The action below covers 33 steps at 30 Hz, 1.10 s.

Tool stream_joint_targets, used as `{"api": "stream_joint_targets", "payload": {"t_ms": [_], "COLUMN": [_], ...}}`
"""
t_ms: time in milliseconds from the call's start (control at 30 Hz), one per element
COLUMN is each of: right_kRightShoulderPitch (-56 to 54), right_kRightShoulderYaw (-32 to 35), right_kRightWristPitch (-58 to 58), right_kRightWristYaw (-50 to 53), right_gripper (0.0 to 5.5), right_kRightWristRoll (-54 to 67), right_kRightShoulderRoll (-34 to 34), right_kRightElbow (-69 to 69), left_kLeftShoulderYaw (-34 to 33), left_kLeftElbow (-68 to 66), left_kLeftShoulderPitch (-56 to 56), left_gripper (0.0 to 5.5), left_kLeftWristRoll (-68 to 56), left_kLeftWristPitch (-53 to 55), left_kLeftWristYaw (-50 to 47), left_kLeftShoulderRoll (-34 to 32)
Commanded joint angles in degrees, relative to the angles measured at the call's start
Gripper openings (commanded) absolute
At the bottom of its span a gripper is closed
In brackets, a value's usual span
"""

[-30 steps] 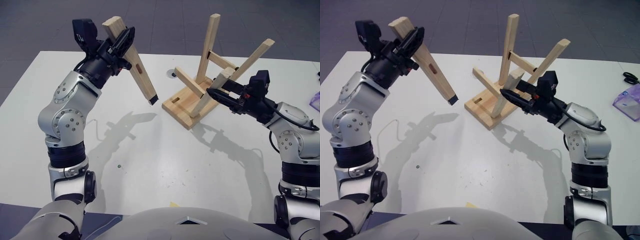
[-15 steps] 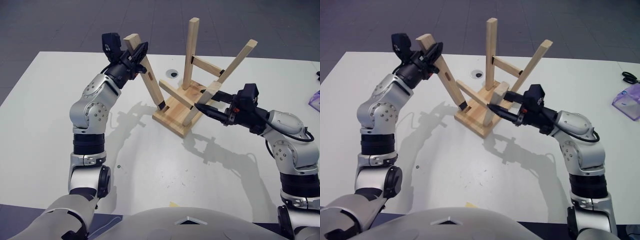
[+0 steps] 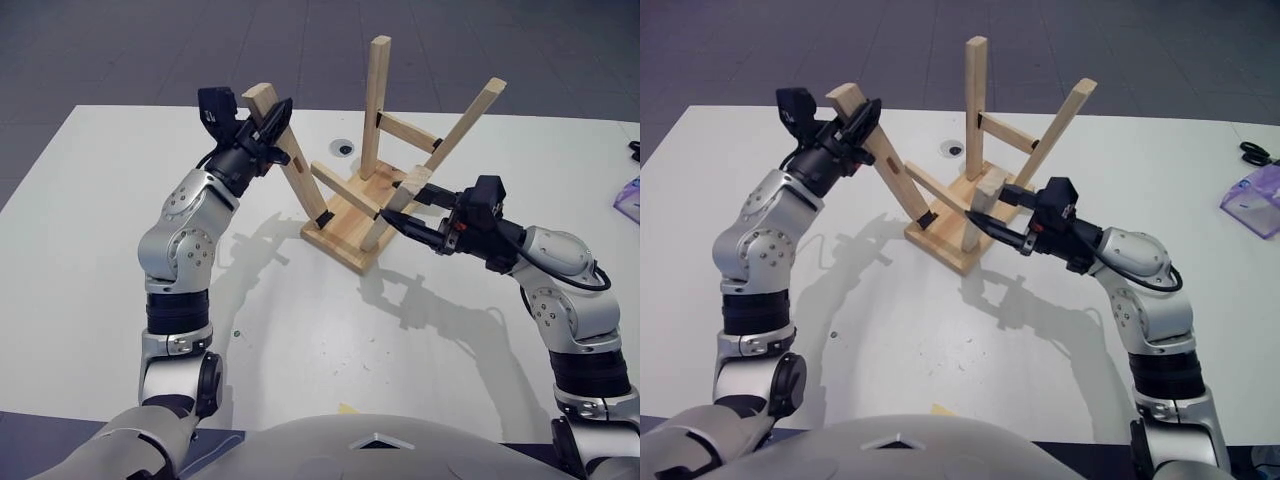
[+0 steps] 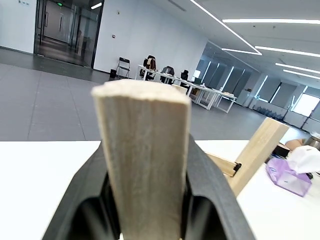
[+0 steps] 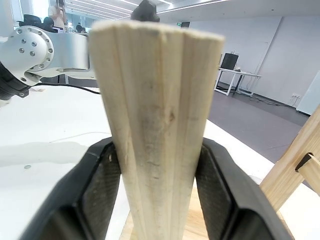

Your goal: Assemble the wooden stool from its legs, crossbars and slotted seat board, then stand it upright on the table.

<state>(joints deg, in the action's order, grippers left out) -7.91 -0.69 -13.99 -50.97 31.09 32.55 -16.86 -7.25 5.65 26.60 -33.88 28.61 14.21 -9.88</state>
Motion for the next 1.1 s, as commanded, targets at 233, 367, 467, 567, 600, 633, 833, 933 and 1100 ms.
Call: {"api": "stream_joint_targets", "payload": {"t_ms": [233, 367, 467, 567, 600, 633, 833, 933, 1100], "right_kRightShoulderPitch": [2.84, 2.81, 2.72, 2.58, 2.56, 2.47, 2.27, 2.39, 2.35], "right_kRightShoulderYaw": [-3.36, -3.34, -3.23, -3.27, -3.29, -3.35, -3.42, -3.43, -3.64], "right_kRightWristPitch": [-3.64, -3.45, -3.2, -3.18, -3.13, -3.12, -3.18, -3.09, -2.96], "right_kRightWristYaw": [0.51, 0.77, 0.98, 1.04, 0.98, 0.98, 0.67, 0.59, 0.72], "right_gripper": [2.12, 2.12, 2.12, 2.12, 2.12, 2.12, 2.12, 2.12, 2.12], "right_kRightWristRoll": [-2.07, -2.04, -2.15, -2.16, -2.19, -2.21, -1.77, -1.69, -1.64], "right_kRightShoulderRoll": [0.41, 0.26, 0.22, 0.23, 0.27, 0.27, 0.32, 0.31, 0.01], "right_kRightElbow": [2.22, 2.21, 2.47, 2.43, 2.47, 2.51, 2.42, 2.35, 2.21], "left_kLeftShoulderYaw": [1.56, 2.42, 2.86, 3.85, 4.21, 4.63, 4.28, 3.21, 4.62], "left_kLeftElbow": [-12.99, -12.47, -12.07, -11.83, -11.61, -11.26, -9.49, -9.1, -9.19], "left_kLeftShoulderPitch": [3.22, 2.74, 1.66, 0.32, -0.08, -0.59, -3.89, -4.85, -5.18], "left_gripper": [1.04, 1.04, 1.04, 1.04, 1.04, 1.04, 1.04, 1.04, 1.04], "left_kLeftWristRoll": [6.42, 8.14, 8.51, 9.14, 9.2, 9.29, 9.71, 9.56, 10.57], "left_kLeftWristPitch": [-9.6, -9.13, -8.77, -8.92, -8.91, -8.81, -8.8, -8.3, -8.06], "left_kLeftWristYaw": [1.89, 4.35, 5.92, 6.77, 6.8, 6.91, 4.27, 2.2, 1.67], "left_kLeftShoulderRoll": [2.47, -0.5, -2.11, -2.48, -2.41, -2.43, -1.89, -1.71, -1.79]}}
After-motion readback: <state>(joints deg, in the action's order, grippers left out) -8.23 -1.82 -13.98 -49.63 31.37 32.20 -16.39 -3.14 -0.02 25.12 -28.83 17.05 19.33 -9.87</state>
